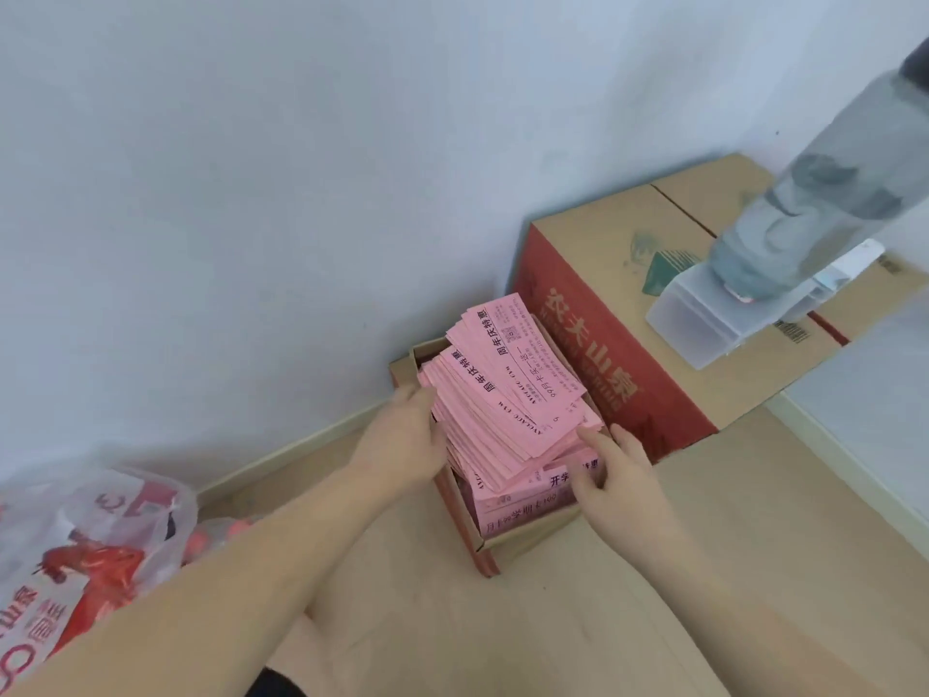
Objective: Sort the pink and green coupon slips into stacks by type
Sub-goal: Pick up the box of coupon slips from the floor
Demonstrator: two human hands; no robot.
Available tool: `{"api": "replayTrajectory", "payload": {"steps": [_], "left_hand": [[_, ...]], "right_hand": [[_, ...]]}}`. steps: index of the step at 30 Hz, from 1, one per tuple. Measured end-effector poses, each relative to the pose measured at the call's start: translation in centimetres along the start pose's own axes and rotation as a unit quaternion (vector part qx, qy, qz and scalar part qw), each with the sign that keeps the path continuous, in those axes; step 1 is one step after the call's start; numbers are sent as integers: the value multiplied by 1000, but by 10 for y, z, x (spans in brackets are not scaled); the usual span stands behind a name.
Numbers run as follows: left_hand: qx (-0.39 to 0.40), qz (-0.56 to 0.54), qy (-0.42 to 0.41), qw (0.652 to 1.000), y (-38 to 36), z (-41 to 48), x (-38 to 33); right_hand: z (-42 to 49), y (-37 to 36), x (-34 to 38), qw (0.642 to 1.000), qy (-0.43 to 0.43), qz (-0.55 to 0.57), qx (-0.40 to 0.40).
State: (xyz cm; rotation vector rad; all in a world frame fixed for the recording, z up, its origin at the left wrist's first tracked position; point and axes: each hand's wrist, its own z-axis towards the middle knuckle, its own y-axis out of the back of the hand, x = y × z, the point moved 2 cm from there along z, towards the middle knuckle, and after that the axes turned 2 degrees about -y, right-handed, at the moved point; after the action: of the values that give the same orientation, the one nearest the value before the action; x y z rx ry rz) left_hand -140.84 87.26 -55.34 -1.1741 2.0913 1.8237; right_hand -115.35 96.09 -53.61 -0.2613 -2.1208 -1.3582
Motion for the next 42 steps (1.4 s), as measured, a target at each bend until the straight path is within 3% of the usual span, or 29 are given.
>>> {"api": "replayTrajectory", "payload": {"steps": [4,8,12,20,22,24,26,29,32,35,38,40,42], "left_hand": [[-65,47,-21,997,-9,94,36],[-9,68,-33,997,-18,148,58],[-9,70,-42,997,-27,149,71],[10,184,23,983,-20,98,74],[-29,170,-43,984,-23,94,62],[-18,168,-135,976,-41,87,48],[-24,209,-151,966,-61,82,47],[-1,216,-123,968,-64,81,50],[-9,163,-160,974,-55,85,51],[-116,67,-173,976,-39,93,52],[-117,59,-101,986,-36,100,60],[-84,95,-99,987,-48,96,67],[-74,116,-93,986,-51,91,72]], "right_hand": [[59,-42,-13,990,92,-71,-77],[126,-52,18,985,116,-123,-46],[152,-77,31,975,91,-200,42],[129,-74,1,952,148,-266,37],[128,-77,2,952,140,-269,45],[129,-79,3,953,132,-267,56],[129,-79,3,952,136,-268,51],[117,-72,-3,948,173,-268,-18],[86,-46,-12,938,215,-188,-198],[49,-26,-26,938,103,-201,-265],[25,-36,-41,954,-72,-255,-142],[14,-57,-48,956,-102,-266,-70],[11,-74,-52,963,-101,-246,-51]]}}
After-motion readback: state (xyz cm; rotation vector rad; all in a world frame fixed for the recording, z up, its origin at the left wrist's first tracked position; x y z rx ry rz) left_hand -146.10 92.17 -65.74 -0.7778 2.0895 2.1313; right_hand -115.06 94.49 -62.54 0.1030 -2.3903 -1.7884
